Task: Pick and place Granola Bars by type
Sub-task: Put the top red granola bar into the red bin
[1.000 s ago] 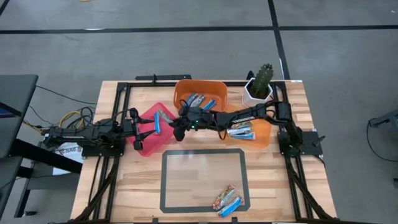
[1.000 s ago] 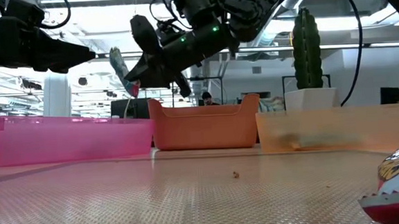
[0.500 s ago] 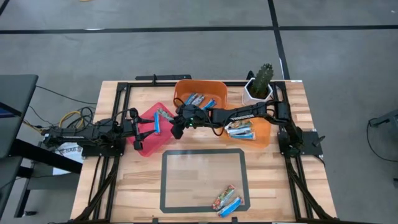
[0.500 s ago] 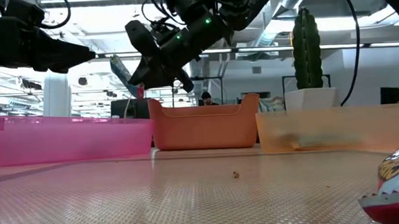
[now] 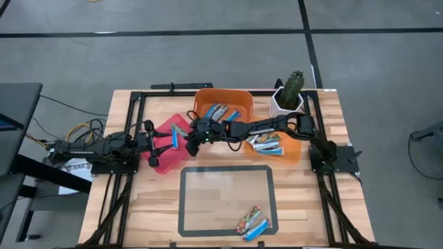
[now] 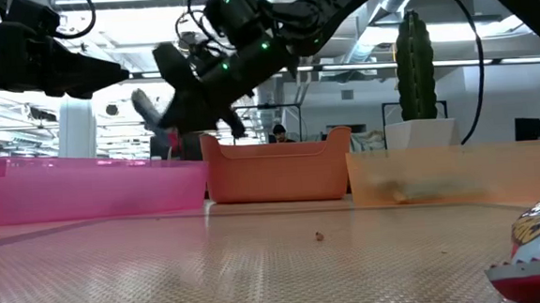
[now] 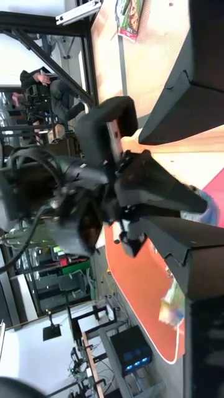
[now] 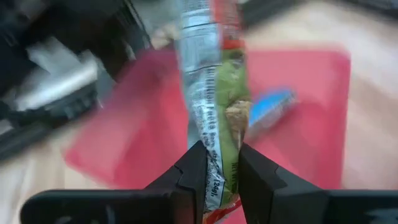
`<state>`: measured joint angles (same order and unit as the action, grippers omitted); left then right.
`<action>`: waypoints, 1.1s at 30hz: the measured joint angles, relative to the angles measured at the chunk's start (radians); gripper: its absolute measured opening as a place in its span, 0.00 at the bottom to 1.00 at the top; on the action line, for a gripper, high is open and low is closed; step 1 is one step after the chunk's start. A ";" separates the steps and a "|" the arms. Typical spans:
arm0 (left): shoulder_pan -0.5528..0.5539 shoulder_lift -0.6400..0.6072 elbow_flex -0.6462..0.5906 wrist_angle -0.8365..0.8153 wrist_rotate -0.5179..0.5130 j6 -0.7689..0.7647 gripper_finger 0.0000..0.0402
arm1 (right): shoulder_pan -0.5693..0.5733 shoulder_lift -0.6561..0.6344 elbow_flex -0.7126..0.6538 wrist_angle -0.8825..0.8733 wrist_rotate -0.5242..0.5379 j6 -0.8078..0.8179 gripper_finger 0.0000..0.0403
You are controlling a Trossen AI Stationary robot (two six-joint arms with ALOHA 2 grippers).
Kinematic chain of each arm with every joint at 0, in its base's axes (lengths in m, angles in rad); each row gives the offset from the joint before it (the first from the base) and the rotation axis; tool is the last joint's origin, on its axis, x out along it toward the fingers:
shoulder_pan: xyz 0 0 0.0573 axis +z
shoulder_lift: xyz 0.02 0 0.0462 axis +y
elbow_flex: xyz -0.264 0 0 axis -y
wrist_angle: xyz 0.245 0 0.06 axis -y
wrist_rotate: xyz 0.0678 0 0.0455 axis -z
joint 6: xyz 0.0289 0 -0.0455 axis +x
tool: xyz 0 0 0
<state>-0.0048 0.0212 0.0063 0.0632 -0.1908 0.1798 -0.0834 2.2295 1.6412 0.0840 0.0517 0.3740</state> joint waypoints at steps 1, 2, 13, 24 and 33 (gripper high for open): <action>0.000 0.000 0.000 0.000 0.000 0.000 0.48 | -0.002 0.002 0.002 -0.021 -0.011 0.000 0.16; 0.000 0.001 0.000 0.000 0.000 0.000 0.48 | -0.004 0.005 0.002 -0.034 -0.025 0.000 0.16; 0.000 0.002 0.000 0.000 0.002 0.000 0.48 | -0.008 0.039 0.031 -0.040 -0.031 0.000 0.26; 0.000 0.002 0.000 0.000 0.002 0.000 0.48 | -0.010 0.039 0.031 -0.033 -0.028 -0.008 0.48; 0.000 0.002 0.000 0.000 0.001 0.000 0.48 | 0.007 0.006 0.021 -0.054 -0.038 -0.082 0.50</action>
<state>-0.0049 0.0227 0.0063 0.0628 -0.1894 0.1795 -0.0768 2.2359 1.6624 0.0302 0.0141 0.2923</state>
